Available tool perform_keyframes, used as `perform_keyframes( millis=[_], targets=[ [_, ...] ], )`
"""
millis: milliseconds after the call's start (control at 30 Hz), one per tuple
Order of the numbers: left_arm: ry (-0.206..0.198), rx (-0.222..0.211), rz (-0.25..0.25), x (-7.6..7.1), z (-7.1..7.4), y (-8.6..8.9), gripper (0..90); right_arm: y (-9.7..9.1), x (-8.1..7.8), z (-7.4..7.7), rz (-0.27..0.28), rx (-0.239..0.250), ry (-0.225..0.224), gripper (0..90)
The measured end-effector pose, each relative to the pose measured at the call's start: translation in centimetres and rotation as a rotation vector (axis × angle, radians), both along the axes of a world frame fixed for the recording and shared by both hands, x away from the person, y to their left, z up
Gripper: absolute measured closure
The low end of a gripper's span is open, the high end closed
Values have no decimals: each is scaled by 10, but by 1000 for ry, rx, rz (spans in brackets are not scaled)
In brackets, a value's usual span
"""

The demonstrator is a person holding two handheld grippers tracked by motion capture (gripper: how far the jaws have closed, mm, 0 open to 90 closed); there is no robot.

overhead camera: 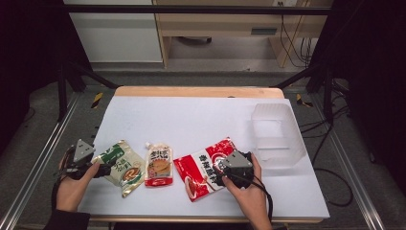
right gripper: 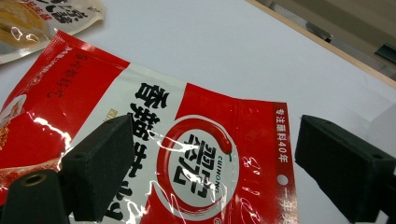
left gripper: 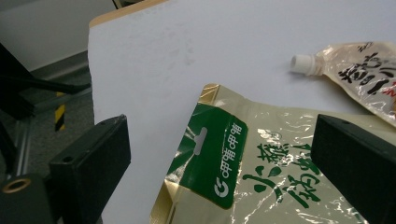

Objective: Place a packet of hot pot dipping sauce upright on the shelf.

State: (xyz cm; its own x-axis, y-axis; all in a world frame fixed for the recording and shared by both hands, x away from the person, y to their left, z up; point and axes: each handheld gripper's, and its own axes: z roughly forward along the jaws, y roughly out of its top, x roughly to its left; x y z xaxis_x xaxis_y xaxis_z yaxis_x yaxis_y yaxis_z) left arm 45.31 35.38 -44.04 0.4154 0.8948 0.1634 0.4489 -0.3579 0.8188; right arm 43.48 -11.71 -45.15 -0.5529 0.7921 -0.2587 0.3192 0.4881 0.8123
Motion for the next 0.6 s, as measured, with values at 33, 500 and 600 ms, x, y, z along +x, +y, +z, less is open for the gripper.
perform_keyframes(
  millis=[33, 500, 600],
  targets=[
    [5, -22, 3, -1, 0, 2, 51, -1, 0, 0, -4, 4, 2, 120],
    [46, -133, 86, -11, -5, 41, 74, -9, -1, 1, -12, 17, -1, 119],
    [90, -129, 59, -10, -10, 45, 85, -7, 0, 1, -11, 8, 4, 120]
  ],
)
